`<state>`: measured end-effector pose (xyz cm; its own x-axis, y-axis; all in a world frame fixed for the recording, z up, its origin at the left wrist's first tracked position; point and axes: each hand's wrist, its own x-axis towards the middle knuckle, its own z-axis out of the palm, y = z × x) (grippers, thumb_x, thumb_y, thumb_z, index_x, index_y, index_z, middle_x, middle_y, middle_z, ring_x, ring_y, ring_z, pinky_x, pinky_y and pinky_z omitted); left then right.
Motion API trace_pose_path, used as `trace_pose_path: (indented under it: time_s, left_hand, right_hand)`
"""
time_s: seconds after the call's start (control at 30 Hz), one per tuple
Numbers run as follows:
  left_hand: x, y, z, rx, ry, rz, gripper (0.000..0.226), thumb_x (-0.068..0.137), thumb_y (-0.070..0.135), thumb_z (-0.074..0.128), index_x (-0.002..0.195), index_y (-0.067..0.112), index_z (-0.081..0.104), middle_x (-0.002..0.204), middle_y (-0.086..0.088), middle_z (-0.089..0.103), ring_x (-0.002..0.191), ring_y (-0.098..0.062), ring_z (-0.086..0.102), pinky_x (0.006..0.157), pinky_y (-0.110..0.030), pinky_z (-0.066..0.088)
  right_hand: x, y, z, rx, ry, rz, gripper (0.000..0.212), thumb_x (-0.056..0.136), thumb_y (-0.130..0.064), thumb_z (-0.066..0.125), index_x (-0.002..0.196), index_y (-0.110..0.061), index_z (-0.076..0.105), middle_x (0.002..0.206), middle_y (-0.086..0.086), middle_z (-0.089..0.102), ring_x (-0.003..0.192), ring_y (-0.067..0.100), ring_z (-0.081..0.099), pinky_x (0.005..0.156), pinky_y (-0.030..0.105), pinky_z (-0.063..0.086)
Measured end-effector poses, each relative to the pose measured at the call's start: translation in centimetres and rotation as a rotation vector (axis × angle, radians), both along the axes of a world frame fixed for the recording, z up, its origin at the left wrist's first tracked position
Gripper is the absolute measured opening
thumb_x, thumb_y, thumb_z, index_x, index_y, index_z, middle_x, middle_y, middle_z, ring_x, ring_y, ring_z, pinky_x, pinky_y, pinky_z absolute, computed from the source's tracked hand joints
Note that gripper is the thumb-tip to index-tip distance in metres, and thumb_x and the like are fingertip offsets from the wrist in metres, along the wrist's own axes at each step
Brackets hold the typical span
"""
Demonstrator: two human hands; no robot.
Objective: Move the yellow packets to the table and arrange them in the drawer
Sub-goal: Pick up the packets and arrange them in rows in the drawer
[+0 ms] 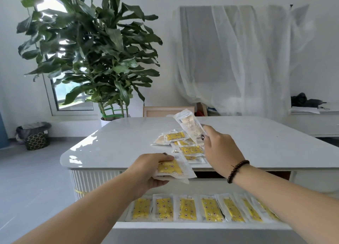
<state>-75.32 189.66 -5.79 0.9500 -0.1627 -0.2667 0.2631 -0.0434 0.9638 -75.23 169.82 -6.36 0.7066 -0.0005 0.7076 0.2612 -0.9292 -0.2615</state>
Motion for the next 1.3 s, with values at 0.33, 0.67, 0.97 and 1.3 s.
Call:
trace_pose_path:
  time_s: [0.33, 0.67, 0.97, 1.3]
  left_hand:
    - [-3.8, 3.1, 1.2, -0.055, 0.020, -0.181, 0.057, 0.096, 0.054, 0.038, 0.106, 0.010, 0.073, 0.100, -0.016, 0.074, 0.082, -0.029, 0.070, 0.079, -0.040, 0.056]
    - [-4.7, 3.6, 0.7, -0.008, -0.216, -0.063, 0.022, 0.098, 0.016, 0.050, 0.096, 0.004, 0.069, 0.092, -0.017, 0.075, 0.077, -0.028, 0.071, 0.070, -0.036, 0.058]
    - [-4.1, 2.5, -0.6, 0.088, -0.292, -0.156, 0.031, 0.099, 0.023, 0.050, 0.093, 0.005, 0.073, 0.090, -0.011, 0.077, 0.082, -0.025, 0.074, 0.073, -0.034, 0.057]
    - [-2.8, 2.4, -1.6, 0.143, -0.245, -0.056, 0.029, 0.101, 0.023, 0.046, 0.095, 0.009, 0.071, 0.085, -0.007, 0.077, 0.075, -0.023, 0.074, 0.071, -0.034, 0.057]
  right_hand:
    - [-6.7, 1.6, -1.8, -0.339, -0.304, 0.366, 0.043, 0.081, -0.002, 0.060, 0.121, -0.016, 0.057, 0.096, -0.003, 0.074, 0.071, 0.013, 0.070, 0.049, 0.026, 0.055]
    - [-7.9, 1.5, -1.6, -0.006, 0.105, 0.518, 0.041, 0.084, -0.044, 0.059, 0.126, -0.043, 0.055, 0.147, -0.022, 0.032, 0.141, -0.003, 0.020, 0.113, 0.023, 0.023]
    - [-6.9, 1.4, -0.3, 0.537, 0.410, 0.164, 0.068, 0.069, -0.027, 0.082, 0.129, -0.029, 0.049, 0.104, -0.008, 0.052, 0.090, 0.002, 0.049, 0.073, 0.012, 0.039]
    - [-4.9, -2.1, -1.1, 1.224, 0.203, 0.140, 0.015, 0.080, 0.002, 0.068, 0.083, -0.012, 0.066, 0.088, 0.012, 0.069, 0.083, 0.028, 0.068, 0.081, 0.047, 0.056]
